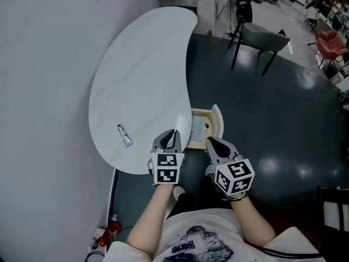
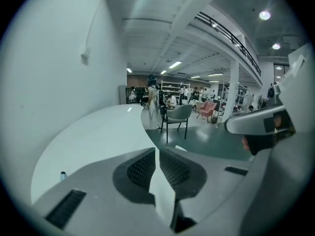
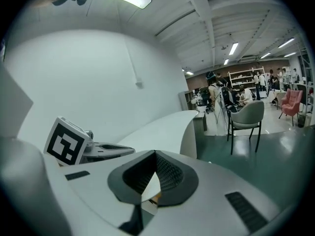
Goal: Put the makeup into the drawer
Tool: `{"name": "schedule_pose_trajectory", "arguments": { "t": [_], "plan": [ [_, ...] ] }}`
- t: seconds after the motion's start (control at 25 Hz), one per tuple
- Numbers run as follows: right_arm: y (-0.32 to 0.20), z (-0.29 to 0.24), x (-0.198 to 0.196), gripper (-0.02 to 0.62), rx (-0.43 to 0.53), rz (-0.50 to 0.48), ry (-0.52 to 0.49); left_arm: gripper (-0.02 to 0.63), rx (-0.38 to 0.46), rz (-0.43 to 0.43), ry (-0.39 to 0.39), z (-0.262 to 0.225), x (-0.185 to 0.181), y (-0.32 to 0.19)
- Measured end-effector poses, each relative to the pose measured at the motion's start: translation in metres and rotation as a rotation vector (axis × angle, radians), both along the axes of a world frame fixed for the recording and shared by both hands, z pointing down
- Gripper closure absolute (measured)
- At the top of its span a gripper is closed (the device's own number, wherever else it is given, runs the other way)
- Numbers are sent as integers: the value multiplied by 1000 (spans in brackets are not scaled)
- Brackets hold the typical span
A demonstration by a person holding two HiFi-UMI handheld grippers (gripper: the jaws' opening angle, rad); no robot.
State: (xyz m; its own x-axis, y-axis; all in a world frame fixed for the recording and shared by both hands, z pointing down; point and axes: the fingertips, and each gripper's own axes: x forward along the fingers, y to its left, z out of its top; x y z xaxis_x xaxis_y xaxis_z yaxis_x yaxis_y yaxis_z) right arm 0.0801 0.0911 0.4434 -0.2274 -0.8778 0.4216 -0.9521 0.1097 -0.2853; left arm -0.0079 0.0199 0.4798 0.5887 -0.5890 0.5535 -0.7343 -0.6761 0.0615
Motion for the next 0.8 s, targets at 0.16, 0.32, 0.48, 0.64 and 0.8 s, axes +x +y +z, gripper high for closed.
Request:
{"name": "schedule_pose_trajectory", "arguments": {
  "t": [0.16, 0.32, 0.48, 0.64, 0.8],
  "plan": [
    [-7, -25, -35, 575, 42, -36, 3, 540, 37, -50, 16, -29, -43, -2],
    [-10, -48, -68, 575, 79, -76, 14, 540, 71, -83, 27, -55, -79, 0],
    [-8, -68, -93, 575, 108, -104, 28, 540, 120, -94, 44, -86, -106, 7],
    [-4, -82, -114, 575, 138, -127, 39, 540, 165, -103, 60, -106, -129, 16],
    [1, -94, -132, 575, 165, -150, 44, 540, 205, -110, 69, -126, -150, 28]
  ]
}}
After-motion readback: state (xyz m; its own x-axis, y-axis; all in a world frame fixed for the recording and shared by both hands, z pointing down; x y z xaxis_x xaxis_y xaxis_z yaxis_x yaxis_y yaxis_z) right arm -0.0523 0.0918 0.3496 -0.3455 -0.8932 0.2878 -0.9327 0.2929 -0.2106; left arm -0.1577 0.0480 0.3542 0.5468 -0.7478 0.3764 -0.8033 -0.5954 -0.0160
